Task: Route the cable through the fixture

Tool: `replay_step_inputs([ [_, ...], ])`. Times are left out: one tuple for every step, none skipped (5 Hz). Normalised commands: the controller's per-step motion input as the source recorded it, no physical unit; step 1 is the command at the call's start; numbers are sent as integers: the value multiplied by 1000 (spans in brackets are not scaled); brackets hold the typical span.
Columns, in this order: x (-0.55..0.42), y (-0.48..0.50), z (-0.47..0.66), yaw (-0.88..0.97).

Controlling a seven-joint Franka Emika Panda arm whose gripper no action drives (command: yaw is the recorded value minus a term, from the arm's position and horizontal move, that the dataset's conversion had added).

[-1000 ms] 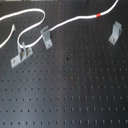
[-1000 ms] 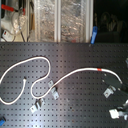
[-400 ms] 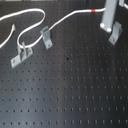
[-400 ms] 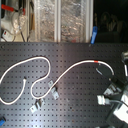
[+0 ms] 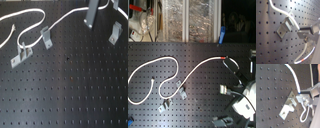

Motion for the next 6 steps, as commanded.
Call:
replay_step_inputs([
  [-12,10,393,9],
  [-39,27,428,0],
  [0,0,16,0],
  [-100,196,-1,260],
  [-122,162,58,311],
  [2,3,316,0],
])
